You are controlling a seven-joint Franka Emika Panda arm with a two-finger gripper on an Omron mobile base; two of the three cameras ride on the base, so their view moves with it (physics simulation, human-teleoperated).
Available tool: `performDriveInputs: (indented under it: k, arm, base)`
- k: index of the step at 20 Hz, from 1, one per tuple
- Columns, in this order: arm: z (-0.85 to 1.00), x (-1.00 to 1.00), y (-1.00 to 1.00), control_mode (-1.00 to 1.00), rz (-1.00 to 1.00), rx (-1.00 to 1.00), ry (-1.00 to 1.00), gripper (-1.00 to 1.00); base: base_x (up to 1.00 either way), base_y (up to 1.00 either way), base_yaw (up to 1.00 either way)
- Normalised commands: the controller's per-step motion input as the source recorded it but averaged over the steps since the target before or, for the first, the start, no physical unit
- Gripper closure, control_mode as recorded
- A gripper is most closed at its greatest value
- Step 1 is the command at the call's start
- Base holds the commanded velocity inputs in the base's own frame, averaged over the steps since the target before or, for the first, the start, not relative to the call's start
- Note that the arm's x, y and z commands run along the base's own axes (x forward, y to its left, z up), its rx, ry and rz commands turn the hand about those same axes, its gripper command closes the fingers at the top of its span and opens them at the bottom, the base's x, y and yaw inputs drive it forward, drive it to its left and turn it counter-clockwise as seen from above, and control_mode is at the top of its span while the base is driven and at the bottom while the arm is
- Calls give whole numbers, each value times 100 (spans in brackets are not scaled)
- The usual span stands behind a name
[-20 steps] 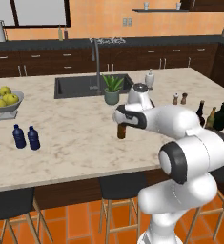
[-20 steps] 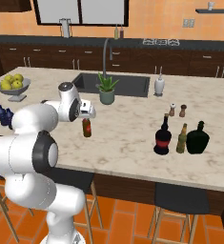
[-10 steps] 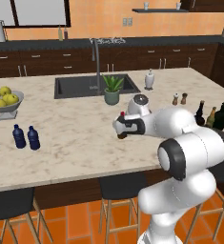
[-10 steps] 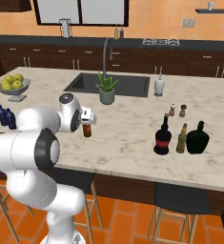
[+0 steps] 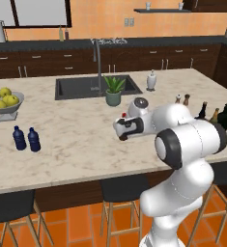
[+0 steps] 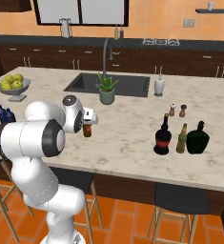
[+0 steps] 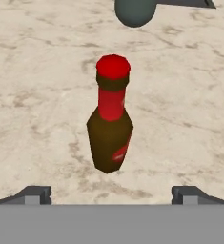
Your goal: Move the plastic bottles in the middle to the plastics group, and the glass bottles in the middle to the glass group.
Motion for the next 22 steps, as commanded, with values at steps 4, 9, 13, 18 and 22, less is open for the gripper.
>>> performDriveInputs:
  k: [4,9,13,18,22]
  arm:
    - [0,8,0,-100,0,0,5,-100]
    - [0,27,6,-100,0,0,0,-100]
    - [-9,7,4,-100,0,0,0,-100]
    - [-15,5,4,-100,0,0,2,-100]
    - [-14,16,0,-100,0,0,0,-100]
  base:
    - [0,0,0]
    - [0,0,0]
    - [0,0,0]
    - [0,0,0]
    - [0,0,0]
